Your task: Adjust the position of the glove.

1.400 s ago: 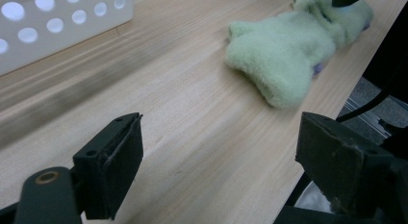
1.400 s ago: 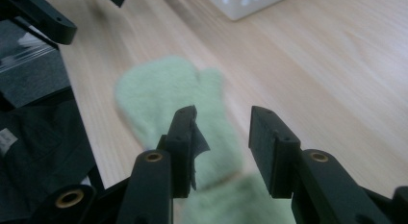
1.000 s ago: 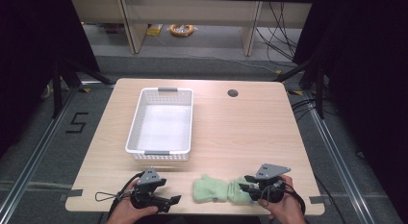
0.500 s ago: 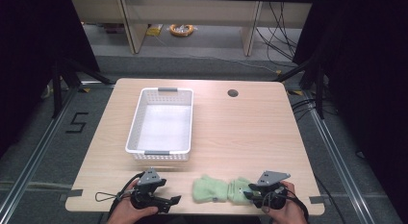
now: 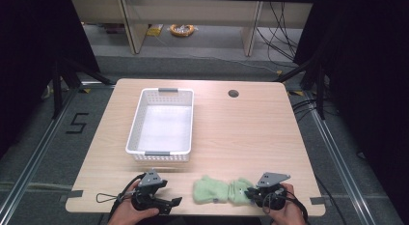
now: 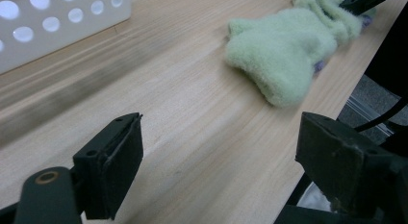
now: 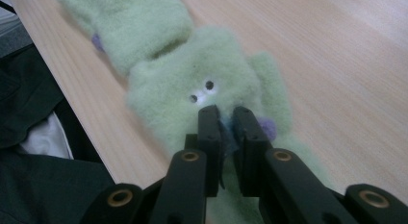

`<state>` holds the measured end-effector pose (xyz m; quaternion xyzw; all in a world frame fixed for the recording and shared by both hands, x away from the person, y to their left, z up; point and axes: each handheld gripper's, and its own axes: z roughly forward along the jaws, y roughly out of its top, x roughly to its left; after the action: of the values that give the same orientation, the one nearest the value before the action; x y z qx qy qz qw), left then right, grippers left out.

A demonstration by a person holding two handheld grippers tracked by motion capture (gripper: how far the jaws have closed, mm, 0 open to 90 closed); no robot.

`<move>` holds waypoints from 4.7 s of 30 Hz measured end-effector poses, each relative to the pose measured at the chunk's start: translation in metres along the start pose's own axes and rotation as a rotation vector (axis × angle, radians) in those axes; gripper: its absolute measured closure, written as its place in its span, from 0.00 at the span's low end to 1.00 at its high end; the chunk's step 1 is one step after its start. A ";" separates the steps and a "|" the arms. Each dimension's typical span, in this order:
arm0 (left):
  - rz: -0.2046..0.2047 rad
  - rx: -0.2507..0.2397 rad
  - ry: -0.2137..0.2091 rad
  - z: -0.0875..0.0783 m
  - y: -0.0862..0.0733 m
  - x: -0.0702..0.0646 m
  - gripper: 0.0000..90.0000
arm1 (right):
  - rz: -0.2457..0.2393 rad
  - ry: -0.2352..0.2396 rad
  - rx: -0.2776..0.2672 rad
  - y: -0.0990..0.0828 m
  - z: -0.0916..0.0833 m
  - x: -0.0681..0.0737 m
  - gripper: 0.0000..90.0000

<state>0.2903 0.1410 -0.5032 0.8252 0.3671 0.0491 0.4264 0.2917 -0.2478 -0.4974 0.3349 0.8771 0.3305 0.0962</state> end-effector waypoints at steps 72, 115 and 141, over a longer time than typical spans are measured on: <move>-0.019 -0.013 -0.006 0.001 0.000 -0.001 0.18 | -0.112 0.098 -0.190 0.082 0.008 0.045 0.97; -0.002 -0.001 -0.009 -0.001 0.000 0.001 0.18 | -0.082 0.150 -0.087 0.068 0.042 0.050 0.96; -0.032 -0.031 -0.021 0.002 0.001 -0.003 0.18 | 0.007 0.105 -0.119 0.060 0.029 0.043 0.61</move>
<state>0.2895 0.1375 -0.5032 0.8131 0.3749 0.0393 0.4436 0.3023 -0.1717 -0.4781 0.3139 0.8585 0.3997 0.0686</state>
